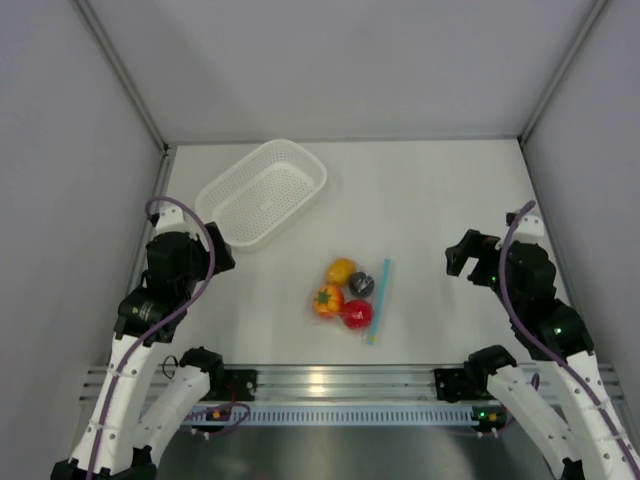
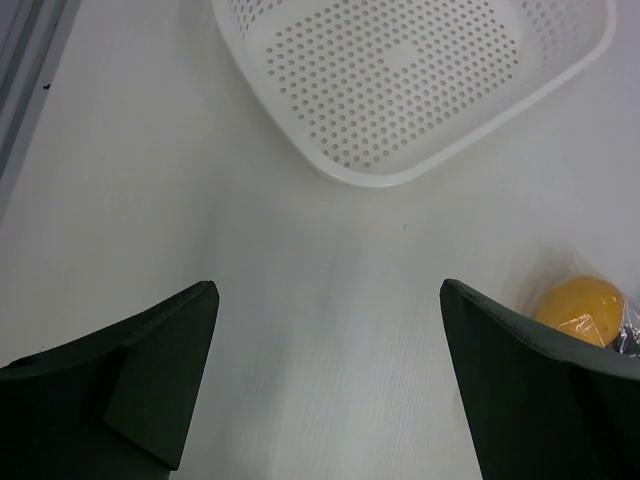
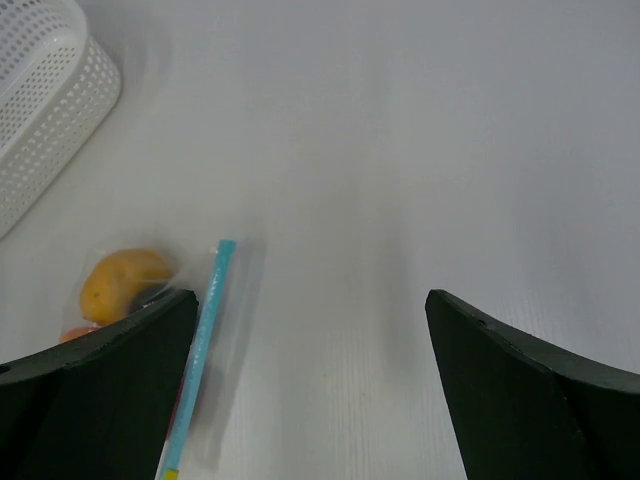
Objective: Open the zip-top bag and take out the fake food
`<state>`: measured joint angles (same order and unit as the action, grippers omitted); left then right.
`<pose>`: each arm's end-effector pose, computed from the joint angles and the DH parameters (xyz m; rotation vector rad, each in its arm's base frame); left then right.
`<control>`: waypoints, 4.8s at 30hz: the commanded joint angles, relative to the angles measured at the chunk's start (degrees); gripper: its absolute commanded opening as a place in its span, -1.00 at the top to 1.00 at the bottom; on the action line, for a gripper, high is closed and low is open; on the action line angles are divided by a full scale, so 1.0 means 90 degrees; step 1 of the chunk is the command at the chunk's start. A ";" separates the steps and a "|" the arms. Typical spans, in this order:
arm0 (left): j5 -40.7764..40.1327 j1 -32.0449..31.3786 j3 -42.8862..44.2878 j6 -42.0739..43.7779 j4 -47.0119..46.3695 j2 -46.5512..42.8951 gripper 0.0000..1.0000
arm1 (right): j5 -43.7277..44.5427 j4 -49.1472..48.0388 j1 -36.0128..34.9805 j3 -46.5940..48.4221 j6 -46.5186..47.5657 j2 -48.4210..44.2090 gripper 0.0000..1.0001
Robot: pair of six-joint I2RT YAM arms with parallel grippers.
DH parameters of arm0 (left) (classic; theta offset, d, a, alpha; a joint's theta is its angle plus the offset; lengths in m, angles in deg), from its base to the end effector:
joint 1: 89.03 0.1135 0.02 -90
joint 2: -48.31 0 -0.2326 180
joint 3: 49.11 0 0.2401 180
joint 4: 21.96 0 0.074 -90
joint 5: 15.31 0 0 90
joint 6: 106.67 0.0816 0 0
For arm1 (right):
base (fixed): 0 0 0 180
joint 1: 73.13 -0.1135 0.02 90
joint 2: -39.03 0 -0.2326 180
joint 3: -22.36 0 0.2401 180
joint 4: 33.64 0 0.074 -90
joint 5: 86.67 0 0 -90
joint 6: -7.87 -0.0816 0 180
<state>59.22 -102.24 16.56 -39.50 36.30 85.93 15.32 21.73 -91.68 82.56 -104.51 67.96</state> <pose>0.1798 -0.0198 0.2916 -0.3350 2.0515 -0.1009 0.1590 0.0355 0.2878 0.2015 1.9804 0.2547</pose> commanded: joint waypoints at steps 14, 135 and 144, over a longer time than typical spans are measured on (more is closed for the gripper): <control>0.0156 -0.0133 -0.0054 -0.0002 -0.0295 -0.0001 -0.97 | -0.2102 -0.1680 -0.0049 -0.1525 -0.1127 0.0067 -0.99; 0.5148 -0.3736 -0.2203 0.3892 -0.6791 0.1942 -0.88 | -0.0473 0.0826 -0.5488 0.2467 0.2642 0.4335 1.00; 0.4414 -0.4538 -0.1890 0.4012 -0.6419 0.2313 -0.25 | -0.0550 0.0719 -0.5508 0.2409 0.2710 0.4286 1.00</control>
<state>99.92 -141.95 -3.96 -4.70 -21.31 105.65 11.30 29.89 -140.11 104.22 -82.23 106.49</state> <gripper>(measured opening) 0.652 0.008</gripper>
